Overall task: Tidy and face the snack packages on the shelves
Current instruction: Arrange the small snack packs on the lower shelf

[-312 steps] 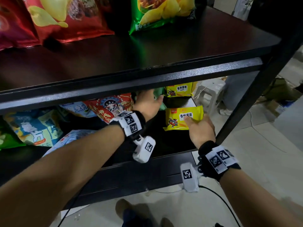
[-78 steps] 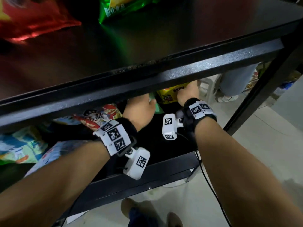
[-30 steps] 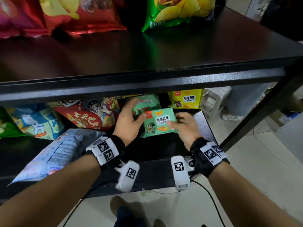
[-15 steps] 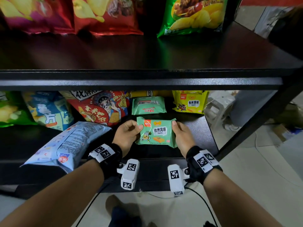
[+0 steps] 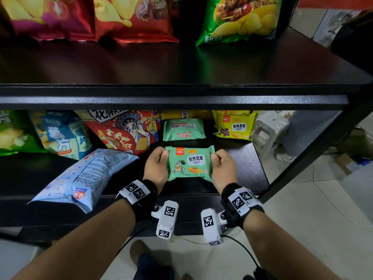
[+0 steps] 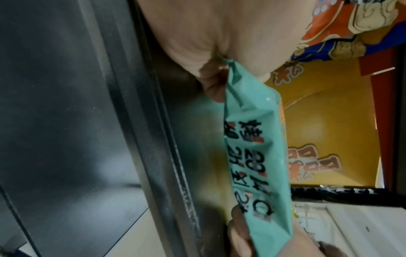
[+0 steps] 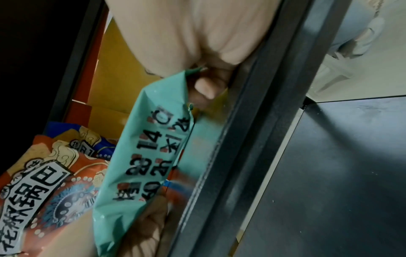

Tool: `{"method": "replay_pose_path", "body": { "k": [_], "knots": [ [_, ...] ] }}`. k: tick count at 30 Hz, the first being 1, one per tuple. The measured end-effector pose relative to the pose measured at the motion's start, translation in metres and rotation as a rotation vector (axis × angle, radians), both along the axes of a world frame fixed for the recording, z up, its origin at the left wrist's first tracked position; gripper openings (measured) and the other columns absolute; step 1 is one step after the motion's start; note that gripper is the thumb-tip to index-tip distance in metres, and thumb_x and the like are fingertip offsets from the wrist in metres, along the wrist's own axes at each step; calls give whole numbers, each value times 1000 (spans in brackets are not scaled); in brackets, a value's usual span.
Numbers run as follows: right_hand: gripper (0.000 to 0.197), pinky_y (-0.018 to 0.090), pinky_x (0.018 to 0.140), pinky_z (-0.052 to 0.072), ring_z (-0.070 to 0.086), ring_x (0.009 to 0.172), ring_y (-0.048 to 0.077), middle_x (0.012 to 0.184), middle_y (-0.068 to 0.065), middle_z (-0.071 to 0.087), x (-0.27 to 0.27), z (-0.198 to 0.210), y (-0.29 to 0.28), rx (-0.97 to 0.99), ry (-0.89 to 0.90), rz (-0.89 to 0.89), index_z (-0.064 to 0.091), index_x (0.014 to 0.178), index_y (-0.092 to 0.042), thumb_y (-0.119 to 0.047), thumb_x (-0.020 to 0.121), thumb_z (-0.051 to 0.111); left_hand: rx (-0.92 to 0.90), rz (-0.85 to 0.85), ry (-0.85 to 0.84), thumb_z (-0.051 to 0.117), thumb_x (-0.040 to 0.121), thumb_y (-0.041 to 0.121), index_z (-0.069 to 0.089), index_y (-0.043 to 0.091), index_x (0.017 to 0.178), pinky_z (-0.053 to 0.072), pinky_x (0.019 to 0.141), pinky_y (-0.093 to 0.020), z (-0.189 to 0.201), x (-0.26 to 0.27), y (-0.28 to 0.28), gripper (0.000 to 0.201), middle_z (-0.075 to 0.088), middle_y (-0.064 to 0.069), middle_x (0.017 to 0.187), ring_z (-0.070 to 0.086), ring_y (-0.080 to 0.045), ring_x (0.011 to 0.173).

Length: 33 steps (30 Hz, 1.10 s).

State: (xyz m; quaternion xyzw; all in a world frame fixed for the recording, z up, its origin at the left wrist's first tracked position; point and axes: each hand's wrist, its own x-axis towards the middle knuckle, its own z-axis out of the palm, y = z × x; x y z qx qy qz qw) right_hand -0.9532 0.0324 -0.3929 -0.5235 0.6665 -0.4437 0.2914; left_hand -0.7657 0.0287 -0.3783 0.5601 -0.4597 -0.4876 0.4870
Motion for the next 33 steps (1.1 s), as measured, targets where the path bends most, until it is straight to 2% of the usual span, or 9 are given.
{"method": "replay_pose_path", "body": {
  "k": [2, 7, 11, 16, 20, 24, 28, 31, 33],
  "knots": [
    [21, 21, 55, 29, 46, 65, 9, 71, -5, 51, 1, -1, -2, -15, 11, -17, 53, 83, -10, -16, 102, 50, -21, 1, -83, 39, 109, 24, 47, -6, 95, 44, 65, -46, -2, 1, -1, 33, 55, -25, 82, 49, -26, 72],
    [16, 16, 59, 36, 52, 69, 10, 76, -5, 54, 2, -4, 0, -45, -73, -72, 49, 87, -18, -8, 98, 56, -44, 66, -72, 54, 103, 19, 47, 21, 86, 44, 49, -29, -5, 4, -4, 18, 53, -1, 69, 51, -7, 51],
    [34, 24, 65, 51, 61, 74, 14, 83, -1, 62, -1, -3, -1, -62, -123, -40, 51, 81, -31, -1, 96, 55, -41, -1, -10, 63, 97, 7, 60, 28, 85, 52, 69, -48, -6, 13, -1, 24, 66, -15, 86, 65, -34, 80],
    [46, 10, 67, 49, 65, 82, 9, 90, -6, 69, -11, -1, -1, -1, -182, 33, 65, 80, -33, 5, 98, 48, -11, -75, 152, 59, 92, -11, 75, 22, 74, 46, 54, -22, -5, 15, 2, 40, 55, -4, 71, 53, -14, 63],
    [44, 24, 71, 60, 73, 88, 15, 100, 7, 73, -20, 0, 4, 88, -465, 116, 72, 102, -10, 21, 93, 42, 57, -102, 238, 48, 95, -16, 74, 4, 96, 57, 85, -44, -2, 22, 5, 33, 61, -29, 101, 59, -38, 97],
    [49, 42, 95, 55, 67, 109, 29, 120, 18, 67, -26, 7, 12, 114, -439, 211, 58, 129, 5, 27, 86, 50, 6, -172, 89, 64, 82, -22, 72, 10, 113, 57, 92, -32, 7, 23, 8, 45, 70, -28, 112, 65, -29, 102],
    [27, 22, 68, 60, 73, 78, 11, 91, 7, 74, -31, 26, 19, 103, -382, 276, 72, 101, -12, 10, 88, 64, -39, -214, -30, 75, 77, -14, 74, 17, 108, 58, 82, -24, 21, 24, 6, 44, 76, -2, 102, 71, -15, 96],
    [31, 23, 54, 52, 59, 50, 9, 59, 3, 64, -31, 38, 21, 60, -173, 253, 66, 66, -14, -8, 96, 61, -165, -150, -80, 80, 74, -8, 74, 16, 81, 54, 76, -20, 33, 22, 7, 25, 65, 1, 95, 62, -10, 83],
    [30, 27, 56, 46, 54, 54, 9, 60, 6, 63, -29, 43, 22, 29, -77, 247, 67, 70, -10, -14, 98, 58, -227, -138, -103, 78, 76, -5, 68, 13, 72, 47, 84, -18, 37, 20, 5, 21, 58, 2, 91, 55, -7, 86]
  ]
}}
